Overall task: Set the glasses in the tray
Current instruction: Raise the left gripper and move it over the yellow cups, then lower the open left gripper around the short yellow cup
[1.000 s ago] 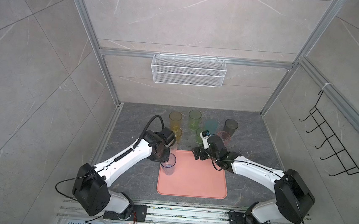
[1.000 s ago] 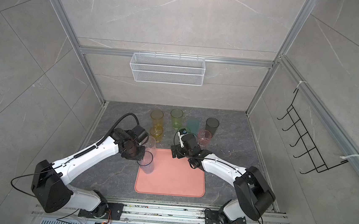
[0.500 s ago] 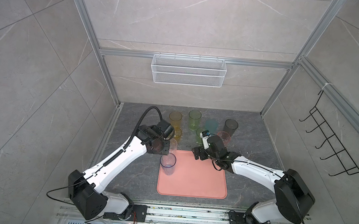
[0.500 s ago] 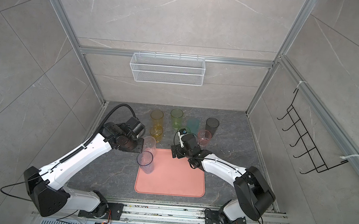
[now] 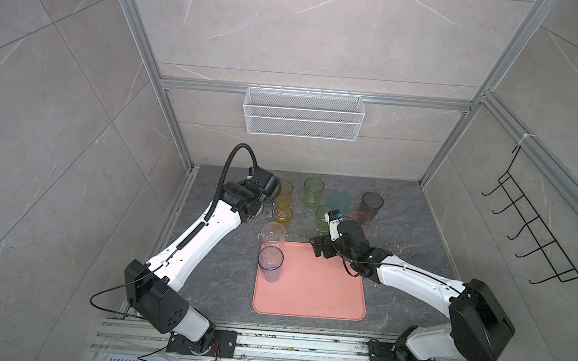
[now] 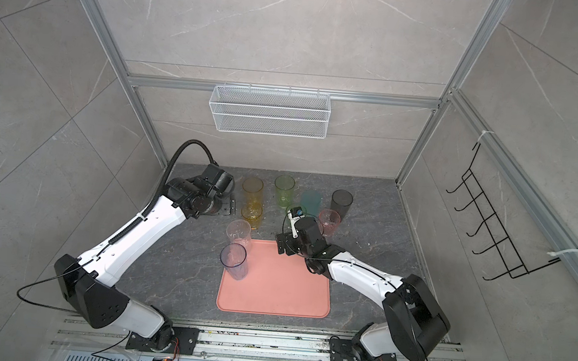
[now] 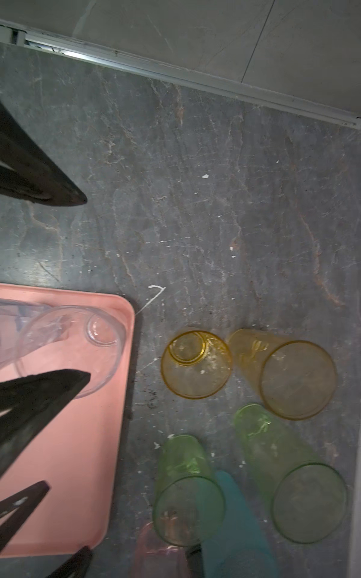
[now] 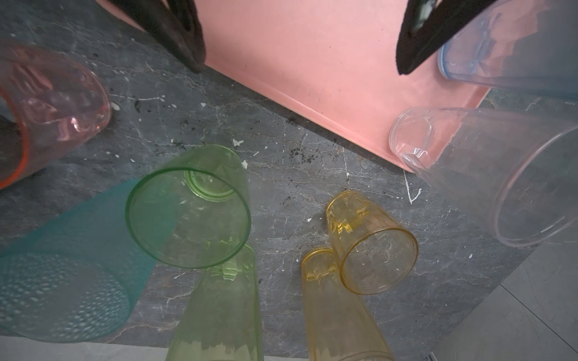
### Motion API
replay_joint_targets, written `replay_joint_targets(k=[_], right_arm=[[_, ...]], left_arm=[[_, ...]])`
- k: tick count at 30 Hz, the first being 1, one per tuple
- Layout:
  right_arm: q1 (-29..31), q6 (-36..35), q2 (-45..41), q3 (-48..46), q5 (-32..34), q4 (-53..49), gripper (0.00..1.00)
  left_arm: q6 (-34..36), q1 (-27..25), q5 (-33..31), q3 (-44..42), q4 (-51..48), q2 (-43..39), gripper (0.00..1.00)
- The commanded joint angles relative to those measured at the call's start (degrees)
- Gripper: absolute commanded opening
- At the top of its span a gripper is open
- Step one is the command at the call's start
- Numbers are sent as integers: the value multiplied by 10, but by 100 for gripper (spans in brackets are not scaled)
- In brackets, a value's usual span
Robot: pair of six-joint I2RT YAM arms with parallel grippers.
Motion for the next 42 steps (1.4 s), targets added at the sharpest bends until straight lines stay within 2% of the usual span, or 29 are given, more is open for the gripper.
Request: replay_joint_targets(k=[1,9,16,30,37,42], right_arm=[[5,2,-18,-10,9,19,96],[5,2,-22,-13,13,22,96],[5,3,-25,-14,12,23,96],[5,4,-22,-13,16,21,97],[5,7,-21,-11,11,21,97],[5,5,-20,-10,12,20,97]], left_arm=[[10,21,14,5,95,11,89],[10,56,1,18,172,70,97],[16,68,51,41,244,135,100],[-16,80,133,180,220,298,100],[-21,82,145,209,210,333,98],[-30,87,147,212,206,345,92]])
